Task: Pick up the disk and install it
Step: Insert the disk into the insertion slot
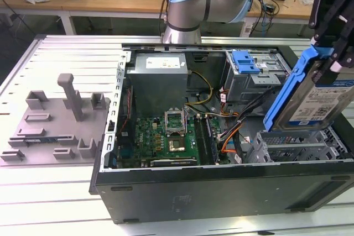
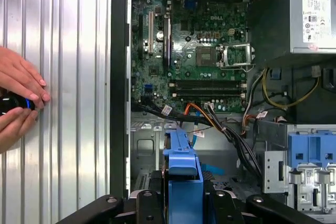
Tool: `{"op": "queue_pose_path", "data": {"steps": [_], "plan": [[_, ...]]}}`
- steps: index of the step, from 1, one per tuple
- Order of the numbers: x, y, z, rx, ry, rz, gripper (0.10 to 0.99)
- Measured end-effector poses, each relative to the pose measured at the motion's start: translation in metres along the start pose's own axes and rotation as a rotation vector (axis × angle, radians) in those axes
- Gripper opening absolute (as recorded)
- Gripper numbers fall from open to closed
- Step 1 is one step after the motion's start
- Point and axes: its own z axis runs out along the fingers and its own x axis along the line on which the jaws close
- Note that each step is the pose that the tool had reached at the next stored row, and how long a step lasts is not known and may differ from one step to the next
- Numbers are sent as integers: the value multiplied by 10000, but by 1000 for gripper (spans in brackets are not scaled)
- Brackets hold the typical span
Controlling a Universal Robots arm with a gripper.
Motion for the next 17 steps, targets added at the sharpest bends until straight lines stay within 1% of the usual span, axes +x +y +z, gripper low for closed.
{"op": "queue_pose_path", "data": {"steps": [7,9,10,17], "plan": [[0,-4,0,2,1,0,365],[1,-5,8,52,3,-34,365],[1,-4,10,61,5,-43,365],[1,-1,15,63,7,-43,365]]}}
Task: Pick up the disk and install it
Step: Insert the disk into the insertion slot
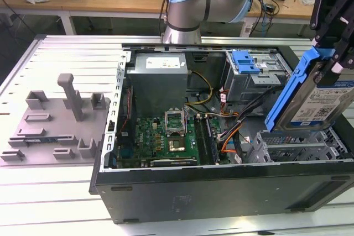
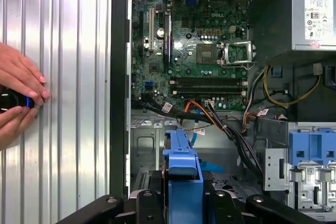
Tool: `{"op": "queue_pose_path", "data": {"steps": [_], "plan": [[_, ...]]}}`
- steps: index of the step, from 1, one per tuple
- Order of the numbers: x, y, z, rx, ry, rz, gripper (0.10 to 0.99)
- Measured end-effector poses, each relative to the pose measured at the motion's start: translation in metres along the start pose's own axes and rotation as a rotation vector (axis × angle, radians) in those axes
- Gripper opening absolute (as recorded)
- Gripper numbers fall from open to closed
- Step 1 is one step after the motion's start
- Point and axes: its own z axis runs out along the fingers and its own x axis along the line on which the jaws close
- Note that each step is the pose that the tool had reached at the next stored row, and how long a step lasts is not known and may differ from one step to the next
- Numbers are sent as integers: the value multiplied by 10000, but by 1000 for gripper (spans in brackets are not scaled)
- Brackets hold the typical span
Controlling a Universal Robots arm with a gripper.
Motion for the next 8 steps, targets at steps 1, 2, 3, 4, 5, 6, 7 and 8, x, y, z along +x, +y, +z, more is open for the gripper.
{"op": "queue_pose_path", "data": {"steps": [1,2,3,4,5,6,7,8], "plan": [[1,3,3,0,0,0,365],[1,4,5,-1,1,-1,365],[2,4,7,0,2,-1,365],[4,5,10,0,3,-1,365],[7,5,14,0,1,-1,365],[13,5,20,-1,2,-1,365],[17,5,27,0,0,0,365],[19,5,32,0,0,0,365]]}}
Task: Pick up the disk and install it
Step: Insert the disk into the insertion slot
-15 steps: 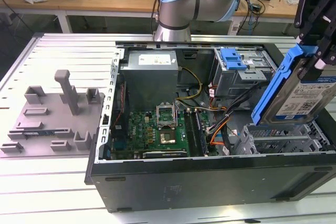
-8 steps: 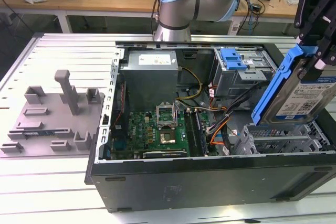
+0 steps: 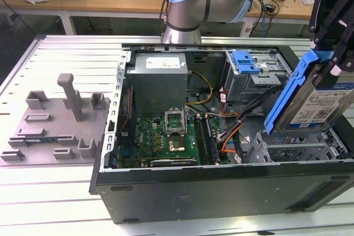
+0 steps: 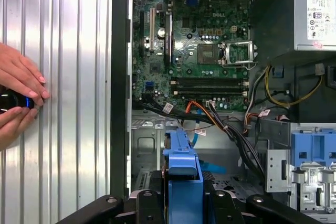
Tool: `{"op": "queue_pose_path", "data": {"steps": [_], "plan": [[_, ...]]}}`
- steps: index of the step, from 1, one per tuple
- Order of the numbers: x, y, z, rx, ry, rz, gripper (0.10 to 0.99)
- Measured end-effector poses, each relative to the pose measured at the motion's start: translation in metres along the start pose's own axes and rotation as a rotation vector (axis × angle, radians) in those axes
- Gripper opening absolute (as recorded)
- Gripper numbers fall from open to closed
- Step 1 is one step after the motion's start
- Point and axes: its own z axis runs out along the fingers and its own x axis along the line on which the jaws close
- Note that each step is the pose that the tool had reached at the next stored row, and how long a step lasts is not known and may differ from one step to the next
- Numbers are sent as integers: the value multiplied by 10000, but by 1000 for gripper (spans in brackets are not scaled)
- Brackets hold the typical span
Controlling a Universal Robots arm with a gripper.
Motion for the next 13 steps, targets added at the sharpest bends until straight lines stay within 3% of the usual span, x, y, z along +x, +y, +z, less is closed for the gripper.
{"op": "queue_pose_path", "data": {"steps": [13], "plan": [[3,-2,68,0,1,-1,365]]}}
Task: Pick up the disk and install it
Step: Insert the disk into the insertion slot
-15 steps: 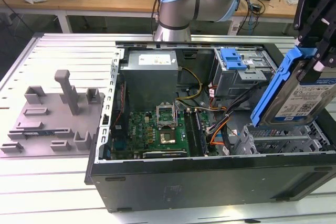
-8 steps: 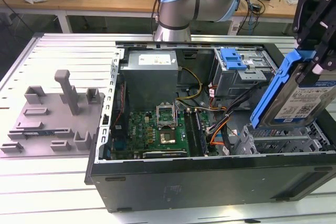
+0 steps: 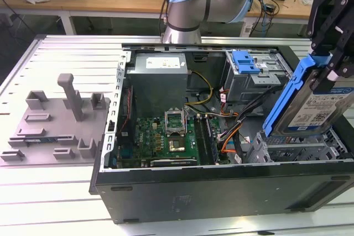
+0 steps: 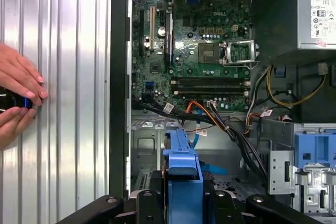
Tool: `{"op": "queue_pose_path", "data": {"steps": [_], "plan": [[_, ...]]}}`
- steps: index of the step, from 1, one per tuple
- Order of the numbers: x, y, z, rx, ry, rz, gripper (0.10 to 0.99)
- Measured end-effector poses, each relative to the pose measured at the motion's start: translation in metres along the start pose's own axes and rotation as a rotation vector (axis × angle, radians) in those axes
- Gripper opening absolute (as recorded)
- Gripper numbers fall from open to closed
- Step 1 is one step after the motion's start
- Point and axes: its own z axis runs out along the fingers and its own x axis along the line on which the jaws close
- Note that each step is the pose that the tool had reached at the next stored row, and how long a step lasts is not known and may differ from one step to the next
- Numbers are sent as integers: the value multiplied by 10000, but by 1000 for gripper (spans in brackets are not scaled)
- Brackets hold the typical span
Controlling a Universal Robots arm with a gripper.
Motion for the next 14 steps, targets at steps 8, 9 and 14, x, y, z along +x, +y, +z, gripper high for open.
{"op": "queue_pose_path", "data": {"steps": [8,9,14], "plan": [[0,-3,39,0,0,14,365],[0,-4,44,0,0,18,365],[1,-14,83,0,-1,39,365]]}}
